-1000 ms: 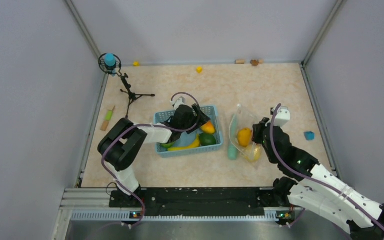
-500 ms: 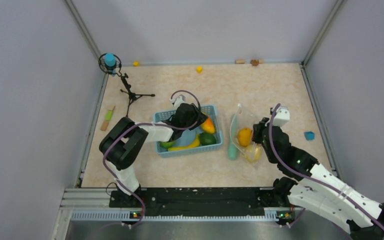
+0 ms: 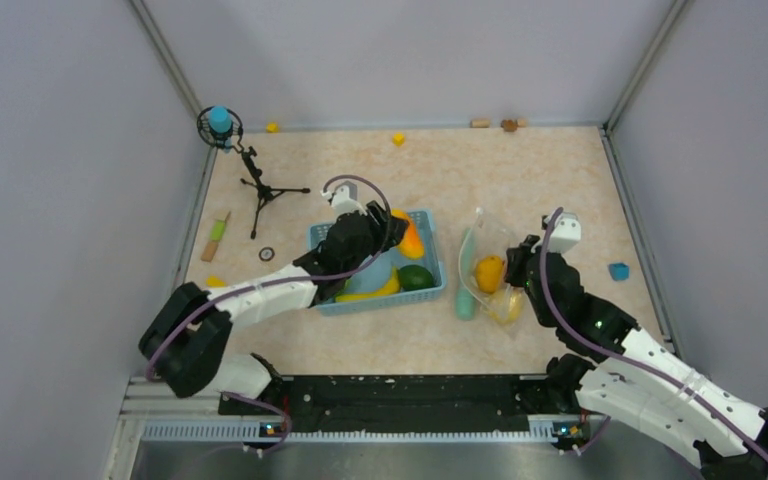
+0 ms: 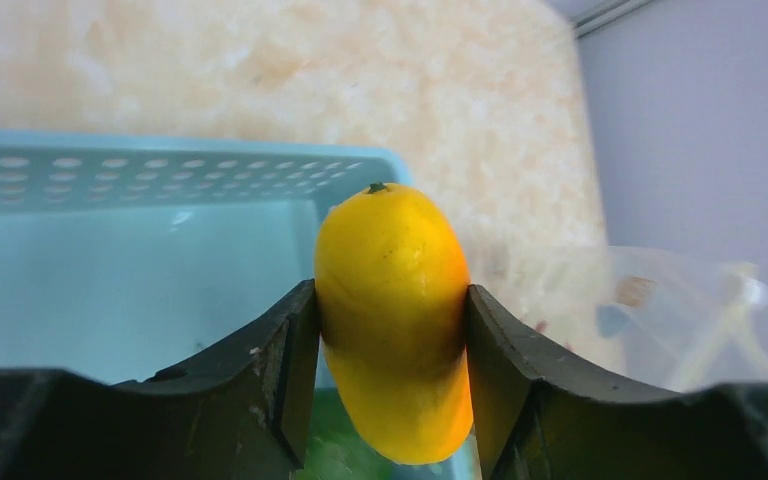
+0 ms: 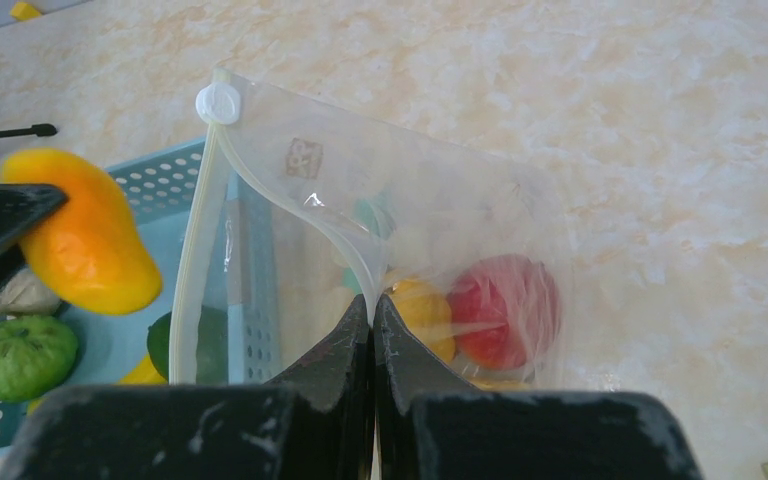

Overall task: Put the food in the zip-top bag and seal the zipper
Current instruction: Pick up the fake fruit from the bin, then place the fake fruit in the zipper food storage bag.

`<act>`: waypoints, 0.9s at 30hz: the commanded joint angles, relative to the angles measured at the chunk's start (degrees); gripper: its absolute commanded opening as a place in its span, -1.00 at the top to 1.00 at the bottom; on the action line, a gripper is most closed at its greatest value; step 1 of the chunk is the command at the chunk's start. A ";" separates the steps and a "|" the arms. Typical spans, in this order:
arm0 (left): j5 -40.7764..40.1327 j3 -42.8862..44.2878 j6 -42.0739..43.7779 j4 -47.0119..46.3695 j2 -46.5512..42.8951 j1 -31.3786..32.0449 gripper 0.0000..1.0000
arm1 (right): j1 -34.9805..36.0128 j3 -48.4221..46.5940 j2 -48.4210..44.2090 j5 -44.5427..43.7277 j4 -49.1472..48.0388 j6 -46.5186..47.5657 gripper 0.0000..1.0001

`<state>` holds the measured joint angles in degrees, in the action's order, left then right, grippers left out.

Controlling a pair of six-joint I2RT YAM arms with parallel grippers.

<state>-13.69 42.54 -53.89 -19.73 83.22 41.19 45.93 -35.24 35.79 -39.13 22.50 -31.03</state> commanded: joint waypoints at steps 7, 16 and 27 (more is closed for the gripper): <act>1.84 -7.05 19.99 -18.76 -16.04 6.42 0.20 | -0.07 0.07 -0.91 1.54 -1.94 1.36 1.00; 16.49 -6.89 27.01 -26.34 -14.93 9.57 0.20 | -0.15 0.00 -0.68 2.20 -1.94 1.64 1.00; 22.30 -3.04 29.91 -26.35 -12.70 10.65 0.20 | -0.10 -0.27 -0.04 3.28 -1.94 1.84 1.00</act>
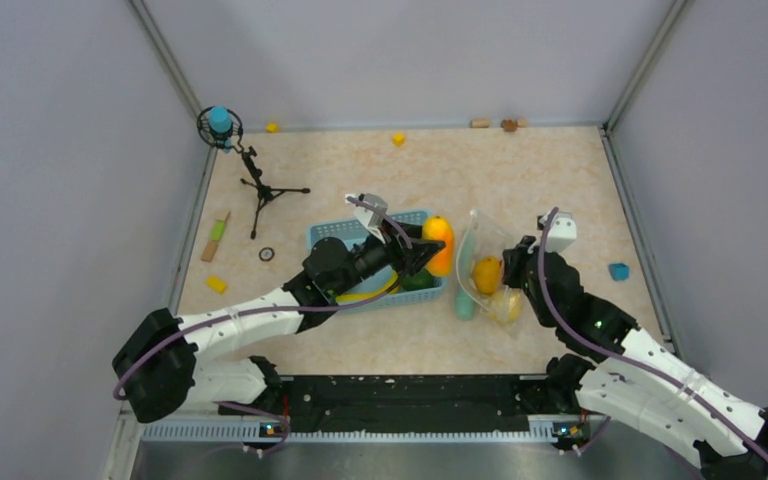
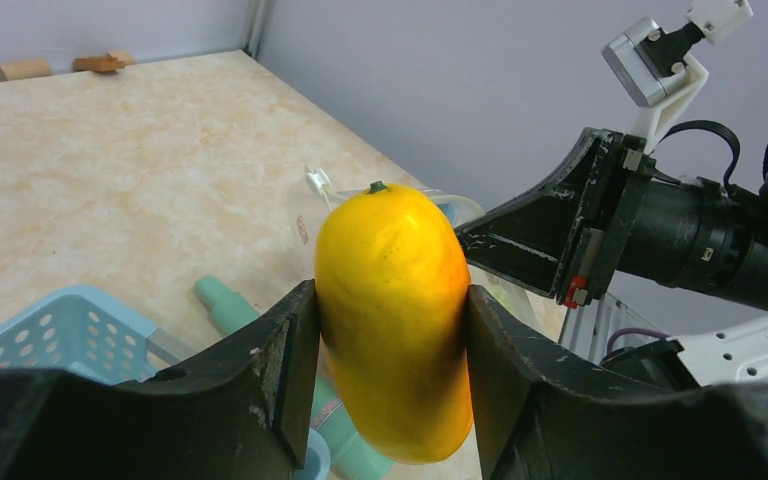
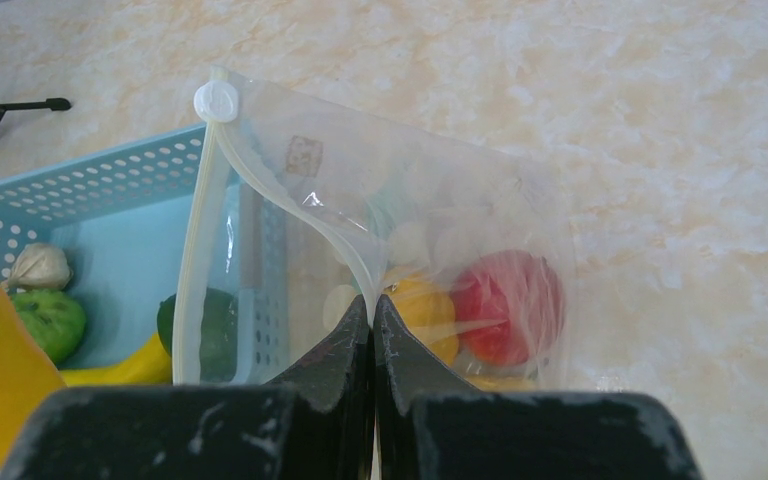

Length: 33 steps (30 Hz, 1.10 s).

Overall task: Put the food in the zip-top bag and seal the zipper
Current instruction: Place the fake fruit in the zipper food storage bag.

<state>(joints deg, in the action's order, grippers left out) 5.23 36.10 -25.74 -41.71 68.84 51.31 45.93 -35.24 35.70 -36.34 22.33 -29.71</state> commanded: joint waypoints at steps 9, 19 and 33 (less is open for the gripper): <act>4.16 8.75 -2.19 -6.38 9.93 1.61 0.20 | -0.15 -0.19 -0.34 0.74 -1.76 0.10 1.00; 2.97 11.93 -3.23 -6.85 16.76 4.13 0.18 | -0.19 0.00 -0.24 0.15 -2.06 -0.06 1.00; 3.65 12.51 -4.36 -6.02 21.00 6.58 -0.01 | -0.09 0.13 0.03 -0.40 -2.22 0.19 1.00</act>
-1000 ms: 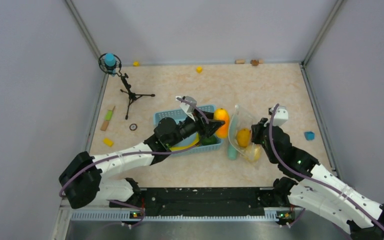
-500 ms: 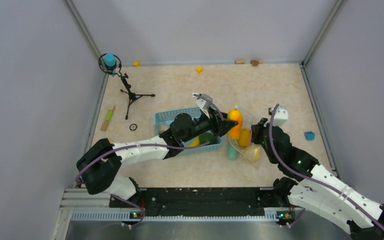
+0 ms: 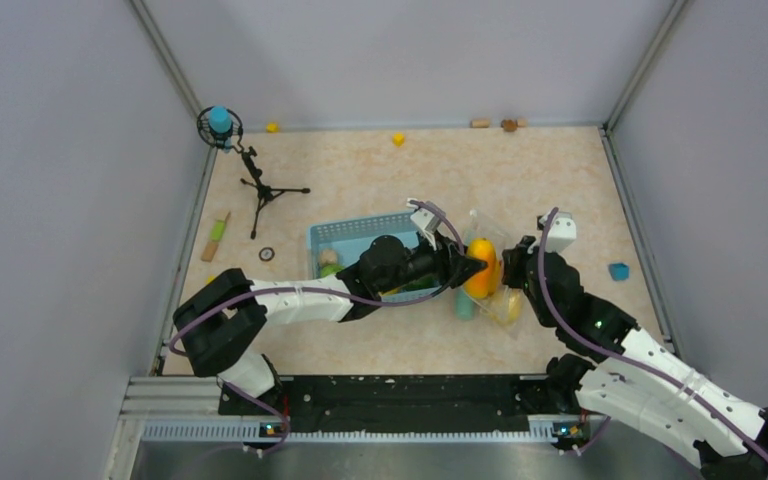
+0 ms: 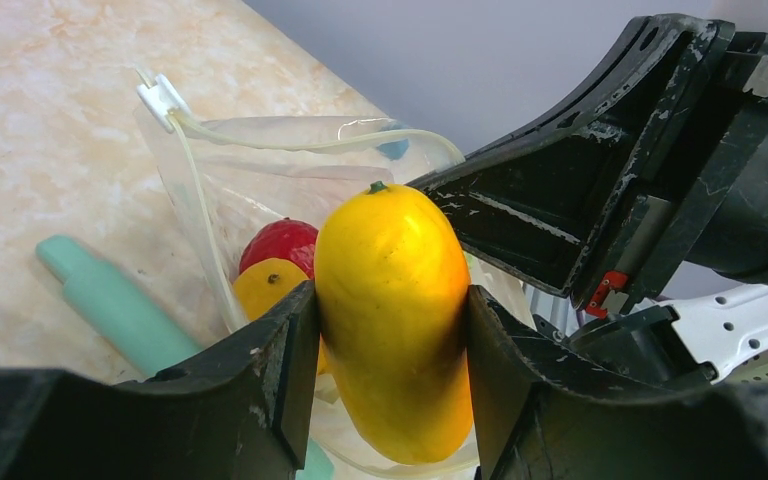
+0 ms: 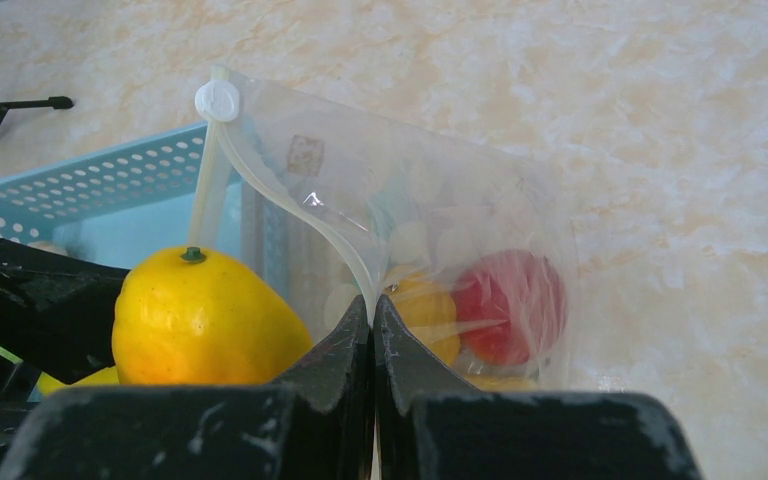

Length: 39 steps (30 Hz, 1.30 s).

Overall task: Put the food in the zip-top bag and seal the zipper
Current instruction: Place the fake fruit in the zipper food storage bag, then pick up the fake fruit from the bin.

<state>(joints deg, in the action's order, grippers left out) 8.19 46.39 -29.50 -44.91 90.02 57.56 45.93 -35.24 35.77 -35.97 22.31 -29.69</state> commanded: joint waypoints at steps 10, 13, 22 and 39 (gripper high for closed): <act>1.24 2.38 1.05 0.01 -2.41 0.88 -0.84 | -0.13 0.17 -0.07 -0.44 -2.19 0.30 1.00; 0.41 2.32 1.28 1.06 -3.27 0.90 -0.88 | -0.07 0.08 -0.13 -0.25 -2.19 0.25 1.00; -11.92 2.52 3.89 7.20 -7.07 0.82 -0.93 | -0.15 0.06 -0.47 -0.13 -2.01 0.25 1.00; -45.43 -1.54 8.55 26.39 -21.95 -0.36 -0.94 | -0.14 -5.59 -0.39 0.74 2.64 -2.23 1.00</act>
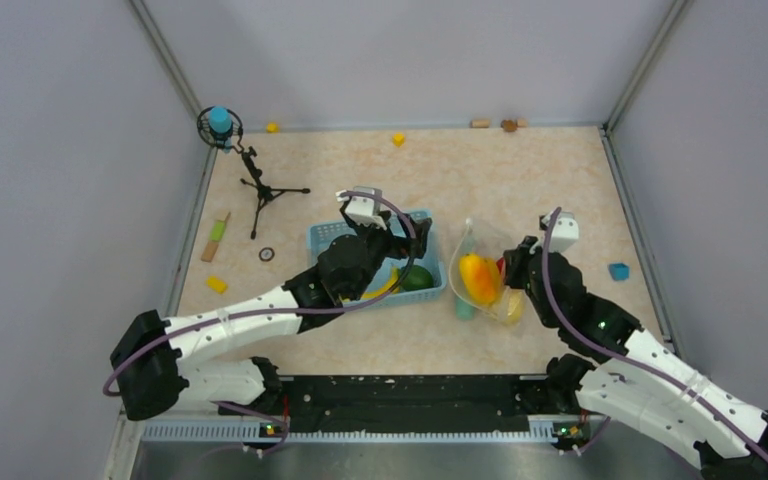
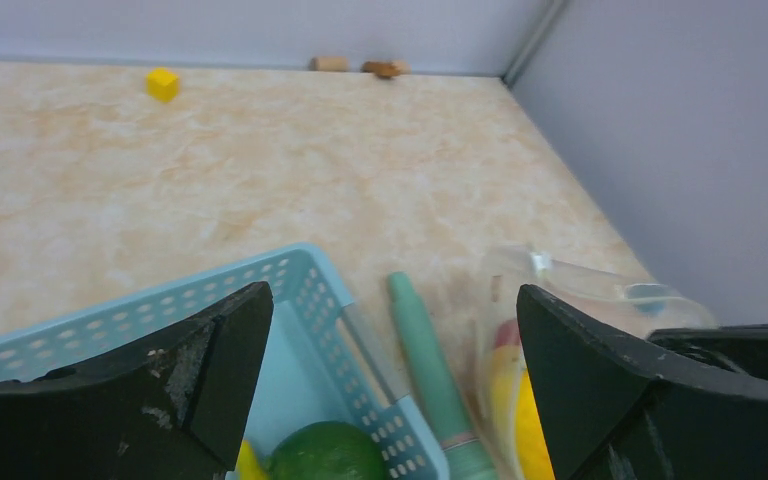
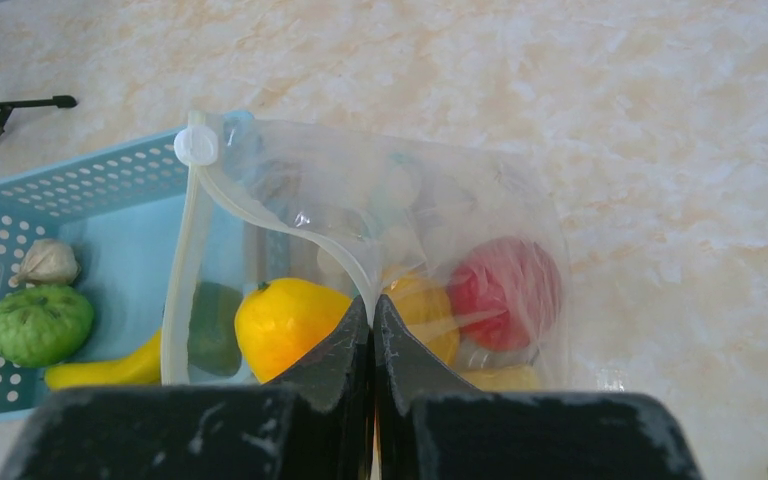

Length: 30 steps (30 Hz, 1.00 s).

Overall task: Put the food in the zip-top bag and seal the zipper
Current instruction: Pick up the fake fruit from the bin.

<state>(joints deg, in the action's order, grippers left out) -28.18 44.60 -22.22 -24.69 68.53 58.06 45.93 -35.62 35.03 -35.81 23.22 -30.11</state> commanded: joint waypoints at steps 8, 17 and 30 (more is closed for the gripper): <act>3.65 -1.37 -4.31 11.06 -0.32 -7.03 -0.94 | -0.14 -15.40 1.59 -3.25 11.94 -5.83 1.00; 19.61 -3.30 -7.81 11.92 3.76 -12.83 -0.94 | -0.12 -12.50 -1.17 -11.80 14.74 -14.35 1.00; 25.32 8.42 -12.19 29.42 18.24 -12.87 -0.94 | -0.13 -2.93 1.29 -13.50 1.93 -6.70 1.00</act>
<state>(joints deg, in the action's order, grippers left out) -6.90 51.03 -32.69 1.85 85.14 45.25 45.93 -37.85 37.06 -47.86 31.20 -38.79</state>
